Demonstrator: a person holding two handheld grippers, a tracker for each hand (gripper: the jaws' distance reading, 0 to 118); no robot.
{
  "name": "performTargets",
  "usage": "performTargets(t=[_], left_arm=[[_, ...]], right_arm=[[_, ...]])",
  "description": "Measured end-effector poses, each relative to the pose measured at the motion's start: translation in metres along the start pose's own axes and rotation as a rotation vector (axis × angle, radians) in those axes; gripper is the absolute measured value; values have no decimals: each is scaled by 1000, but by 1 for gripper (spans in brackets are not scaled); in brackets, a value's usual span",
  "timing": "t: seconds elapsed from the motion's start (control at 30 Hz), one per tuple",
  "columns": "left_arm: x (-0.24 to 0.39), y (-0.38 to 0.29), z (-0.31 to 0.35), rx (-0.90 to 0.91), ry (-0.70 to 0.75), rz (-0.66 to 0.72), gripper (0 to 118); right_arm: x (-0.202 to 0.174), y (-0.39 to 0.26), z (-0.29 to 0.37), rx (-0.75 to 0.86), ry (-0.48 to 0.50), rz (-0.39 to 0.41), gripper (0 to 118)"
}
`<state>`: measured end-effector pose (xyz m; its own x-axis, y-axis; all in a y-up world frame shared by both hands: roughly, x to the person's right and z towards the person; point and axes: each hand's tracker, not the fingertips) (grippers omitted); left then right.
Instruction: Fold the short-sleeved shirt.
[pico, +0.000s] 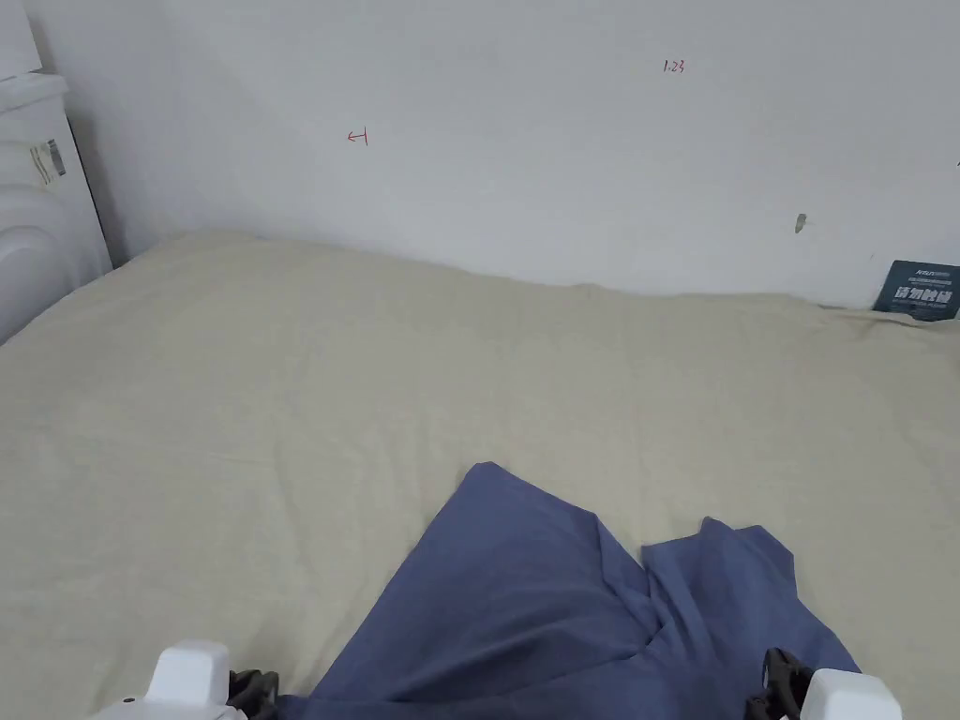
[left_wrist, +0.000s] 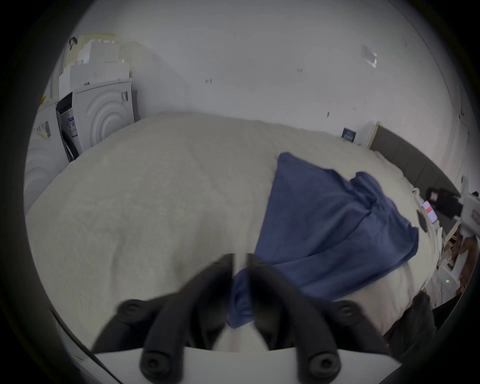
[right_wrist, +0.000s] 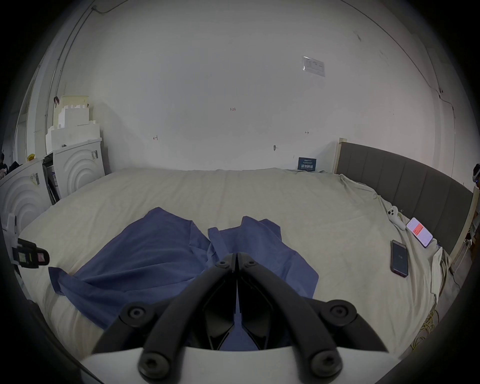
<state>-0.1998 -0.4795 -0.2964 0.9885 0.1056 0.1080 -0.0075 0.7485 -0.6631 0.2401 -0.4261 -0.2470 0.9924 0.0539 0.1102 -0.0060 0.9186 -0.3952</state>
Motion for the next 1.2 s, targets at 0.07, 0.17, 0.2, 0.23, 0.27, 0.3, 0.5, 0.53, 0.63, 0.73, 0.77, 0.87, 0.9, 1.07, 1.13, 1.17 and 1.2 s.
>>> performTargets(t=[0.07, 0.17, 0.2, 0.23, 0.27, 0.3, 0.5, 0.53, 0.63, 0.73, 0.77, 0.87, 0.9, 1.07, 1.13, 1.17, 1.2], left_arm=[[-1, -5, -12, -58, 9, -6, 45], [-3, -15, -28, -67, -7, -9, 51], [-2, -18, -33, -71, -11, -18, 54], [4, -18, -31, -94, 3, -32, 57], [7, -20, -34, -120, 31, -42, 57], [9, -23, -37, -131, 39, -51, 57], [28, -27, -33, -106, 18, -116, 11], [35, -28, -30, -114, -5, -144, 6], [48, -33, -23, -121, 15, -276, 2], [44, -29, -10, -75, 3, -174, 1], [42, -27, -5, -44, 10, -129, 0], [36, -20, 11, 34, -7, -61, 0], [35, -13, 19, 52, -8, -50, 0], [33, 3, 32, 96, -32, -44, 0], [36, 7, 35, 104, -32, -52, 0], [34, 8, 32, 104, -29, -57, 0], [35, 9, 32, 106, -23, -61, 0]], right_arm=[[-1, -1, 0, -5, 1, -1, 1], [0, -4, -2, -16, 4, -3, 1], [1, -5, -2, -19, 5, -1, 1], [1, -5, -3, -23, 3, 1, 1], [2, -6, -3, -26, 1, 0, 1], [3, -6, -3, -27, 2, -2, 1], [11, -8, -7, -39, -9, -7, 1], [13, -8, -8, -44, -11, -8, 1], [18, -10, -13, -56, -18, -10, 1], [24, -10, -19, -68, -26, -2, 1], [27, -9, -22, -75, -30, 0, 1], [36, -6, -32, -85, -36, 4, 1], [39, -4, -35, -89, -37, 6, 1], [60, 10, -64, -117, -41, 5, 2], [70, 17, -80, -135, -41, 5, 5], [75, 20, -89, -149, -40, 7, 12], [80, 23, -99, -176, -49, 26, 18]])
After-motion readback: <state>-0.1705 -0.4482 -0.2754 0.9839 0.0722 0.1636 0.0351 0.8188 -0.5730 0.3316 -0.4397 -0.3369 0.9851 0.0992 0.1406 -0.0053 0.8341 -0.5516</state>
